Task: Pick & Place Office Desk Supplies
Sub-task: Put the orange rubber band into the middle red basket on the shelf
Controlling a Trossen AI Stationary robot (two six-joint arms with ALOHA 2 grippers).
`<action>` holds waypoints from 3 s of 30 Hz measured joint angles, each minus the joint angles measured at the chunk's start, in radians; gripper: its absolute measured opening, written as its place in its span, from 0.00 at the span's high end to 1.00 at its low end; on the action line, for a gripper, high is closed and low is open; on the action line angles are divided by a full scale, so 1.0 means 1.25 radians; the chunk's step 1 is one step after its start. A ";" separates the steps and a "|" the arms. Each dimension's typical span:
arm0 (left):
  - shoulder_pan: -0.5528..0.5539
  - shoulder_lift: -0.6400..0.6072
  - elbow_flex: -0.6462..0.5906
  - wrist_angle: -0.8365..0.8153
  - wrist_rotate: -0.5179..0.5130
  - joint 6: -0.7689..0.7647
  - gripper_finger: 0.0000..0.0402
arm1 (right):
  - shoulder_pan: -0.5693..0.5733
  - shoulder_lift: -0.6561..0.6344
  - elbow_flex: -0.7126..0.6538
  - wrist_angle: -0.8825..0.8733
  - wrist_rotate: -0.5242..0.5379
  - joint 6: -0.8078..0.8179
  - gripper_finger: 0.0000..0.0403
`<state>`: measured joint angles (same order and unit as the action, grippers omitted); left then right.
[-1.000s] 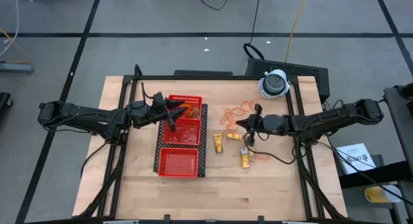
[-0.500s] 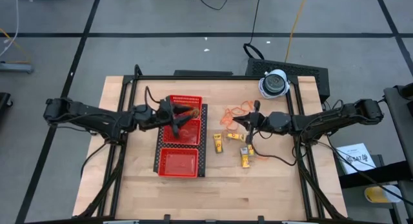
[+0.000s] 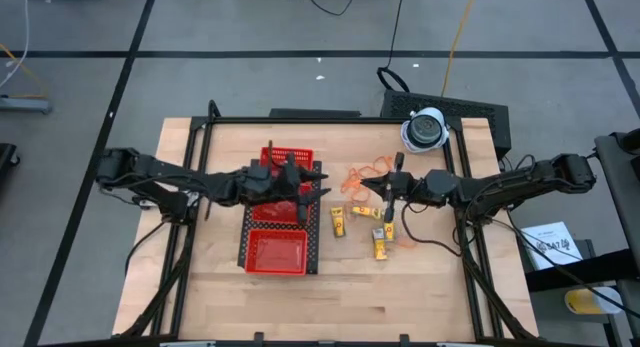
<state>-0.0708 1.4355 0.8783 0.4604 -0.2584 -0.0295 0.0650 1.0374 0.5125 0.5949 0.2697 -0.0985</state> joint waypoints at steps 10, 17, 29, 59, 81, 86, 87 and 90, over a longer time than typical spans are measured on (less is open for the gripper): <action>-0.003 0.114 0.093 0.004 0.056 0.007 0.56 | 0.000 0.015 0.000 0.064 -0.015 0.000 1.00; 0.003 0.175 0.140 0.005 0.060 0.004 0.56 | 0.002 0.046 0.000 0.113 -0.076 0.006 1.00; 0.016 0.192 0.150 -0.001 0.061 0.010 0.60 | 0.002 0.052 0.000 0.132 -0.115 0.005 1.00; 0.011 -0.005 0.149 -0.362 0.167 0.022 0.99 | 0.002 -0.166 0.000 -0.187 -0.113 0.012 0.61; -0.052 -0.125 0.149 -0.797 0.032 -0.217 0.95 | 0.002 -0.230 0.000 -0.313 -0.109 0.039 0.65; -0.047 -0.125 0.149 -0.786 0.031 -0.239 0.85 | 0.002 -0.230 0.000 -0.319 -0.109 0.039 0.65; -0.045 -0.125 0.149 -0.787 0.032 -0.246 0.81 | 0.002 -0.230 0.000 -0.319 -0.109 0.039 0.65; -0.041 -0.125 0.149 -0.793 0.031 -0.256 0.69 | 0.002 -0.230 0.000 -0.319 -0.109 0.040 0.65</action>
<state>-0.1219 1.2789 1.0641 -0.5304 -0.2192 -0.3493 0.0673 0.7498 0.5125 0.1955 0.1333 -0.0489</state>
